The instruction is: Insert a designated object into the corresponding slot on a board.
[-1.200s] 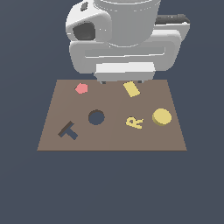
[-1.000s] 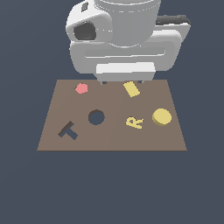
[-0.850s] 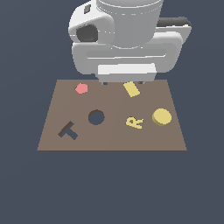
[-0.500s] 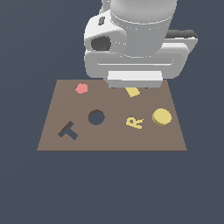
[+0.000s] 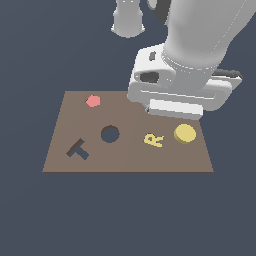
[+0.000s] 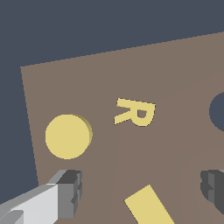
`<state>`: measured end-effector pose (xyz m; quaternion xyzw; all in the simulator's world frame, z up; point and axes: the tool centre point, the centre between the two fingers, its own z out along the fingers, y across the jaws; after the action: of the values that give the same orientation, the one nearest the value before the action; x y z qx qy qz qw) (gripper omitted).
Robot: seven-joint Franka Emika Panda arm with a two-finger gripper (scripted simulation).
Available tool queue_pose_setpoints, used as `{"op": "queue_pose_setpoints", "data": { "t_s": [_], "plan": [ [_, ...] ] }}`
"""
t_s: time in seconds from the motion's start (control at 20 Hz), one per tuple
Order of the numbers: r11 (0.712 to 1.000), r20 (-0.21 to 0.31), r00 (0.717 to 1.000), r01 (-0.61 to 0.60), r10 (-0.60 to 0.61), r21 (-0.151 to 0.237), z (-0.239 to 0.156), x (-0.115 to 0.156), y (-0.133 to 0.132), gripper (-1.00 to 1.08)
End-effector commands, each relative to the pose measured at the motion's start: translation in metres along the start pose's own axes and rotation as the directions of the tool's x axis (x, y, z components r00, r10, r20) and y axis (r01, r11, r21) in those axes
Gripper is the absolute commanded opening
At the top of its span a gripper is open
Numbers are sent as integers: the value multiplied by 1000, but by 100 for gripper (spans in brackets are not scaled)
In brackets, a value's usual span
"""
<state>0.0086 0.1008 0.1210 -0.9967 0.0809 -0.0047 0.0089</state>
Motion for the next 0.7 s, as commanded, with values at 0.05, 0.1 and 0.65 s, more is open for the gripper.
{"op": "queue_pose_setpoints", "data": {
  "t_s": [0.05,0.1,0.65],
  "plan": [
    [999,1,999,-52,52,-6,21,1,-23,100],
    [998,1,998,-65,65,-7,26,1,-29,100],
    [986,4,986,-168,168,-18,67,10,-74,100]
  ]
}}
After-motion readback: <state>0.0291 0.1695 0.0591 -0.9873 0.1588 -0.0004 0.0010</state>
